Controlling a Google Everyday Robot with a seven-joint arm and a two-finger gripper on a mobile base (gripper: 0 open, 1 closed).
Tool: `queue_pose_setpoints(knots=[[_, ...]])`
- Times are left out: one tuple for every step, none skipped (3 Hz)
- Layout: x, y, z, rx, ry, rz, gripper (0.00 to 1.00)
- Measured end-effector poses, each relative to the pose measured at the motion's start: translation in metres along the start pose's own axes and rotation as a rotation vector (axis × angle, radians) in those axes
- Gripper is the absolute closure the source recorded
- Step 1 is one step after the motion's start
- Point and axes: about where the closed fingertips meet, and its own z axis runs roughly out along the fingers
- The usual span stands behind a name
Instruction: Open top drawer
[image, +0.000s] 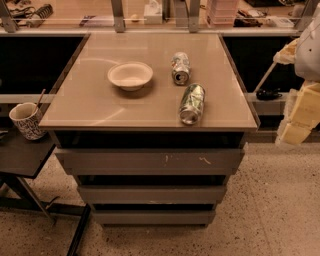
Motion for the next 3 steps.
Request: queue_pose_setpoints(knots=[[0.0, 0.0, 0.0, 0.0, 0.0, 0.0, 0.0], [0.001, 0.005, 0.016, -0.009, -0.029, 0.009, 0.0], [0.009, 0.022, 0.07, -0.064, -0.125, 0.05, 0.0]])
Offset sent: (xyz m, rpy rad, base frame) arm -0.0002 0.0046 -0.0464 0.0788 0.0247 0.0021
